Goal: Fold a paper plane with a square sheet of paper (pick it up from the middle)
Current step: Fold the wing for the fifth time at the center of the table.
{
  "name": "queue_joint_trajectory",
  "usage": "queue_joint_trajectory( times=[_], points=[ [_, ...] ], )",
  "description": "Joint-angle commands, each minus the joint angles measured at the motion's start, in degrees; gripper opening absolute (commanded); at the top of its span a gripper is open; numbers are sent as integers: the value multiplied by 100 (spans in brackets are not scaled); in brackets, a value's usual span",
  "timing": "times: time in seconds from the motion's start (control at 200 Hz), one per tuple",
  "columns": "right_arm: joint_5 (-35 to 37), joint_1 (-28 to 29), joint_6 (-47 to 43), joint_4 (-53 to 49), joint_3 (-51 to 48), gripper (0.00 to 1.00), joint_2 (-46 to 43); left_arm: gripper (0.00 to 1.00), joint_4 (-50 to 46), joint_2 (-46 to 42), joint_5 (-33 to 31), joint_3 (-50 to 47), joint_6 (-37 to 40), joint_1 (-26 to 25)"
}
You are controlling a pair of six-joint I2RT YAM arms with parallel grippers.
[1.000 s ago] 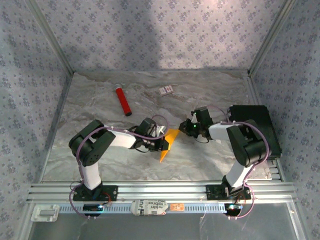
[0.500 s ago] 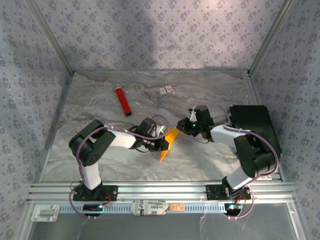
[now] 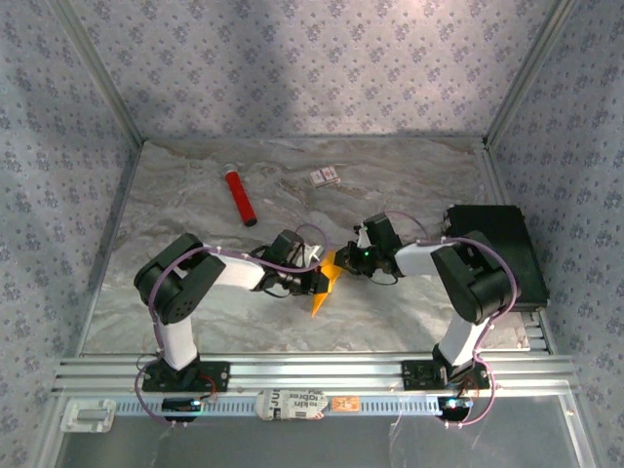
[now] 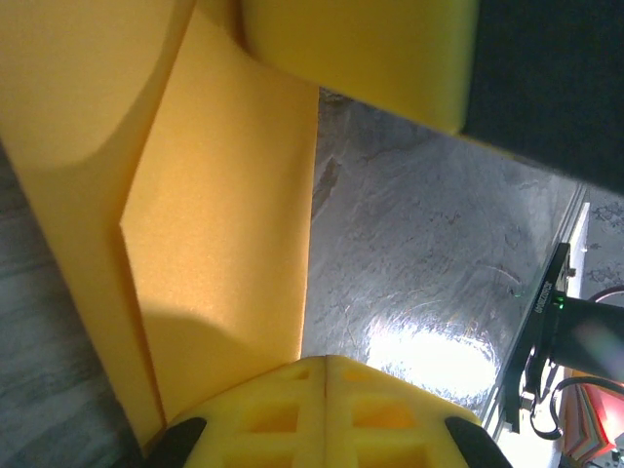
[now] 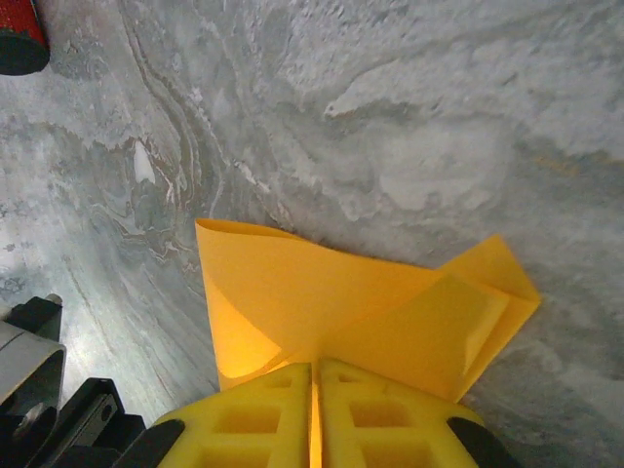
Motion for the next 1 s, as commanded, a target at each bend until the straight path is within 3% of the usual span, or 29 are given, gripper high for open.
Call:
queue_joint_trajectory(
  times=[0.0, 0.49, 0.864, 0.994],
  points=[
    [357, -249, -145, -190, 185, 12, 183, 0, -913, 401, -133, -410, 61, -27],
    [489, -915, -284, -530, 552, 13, 381, 0, -688, 505, -17, -565, -27, -5],
    [652, -870, -270, -801, 237, 18, -980, 0, -658, 162, -1, -411, -190, -10],
    [704, -540, -172, -901, -113, 21, -1407, 16, -870, -503, -146, -130, -310, -26]
  ],
)
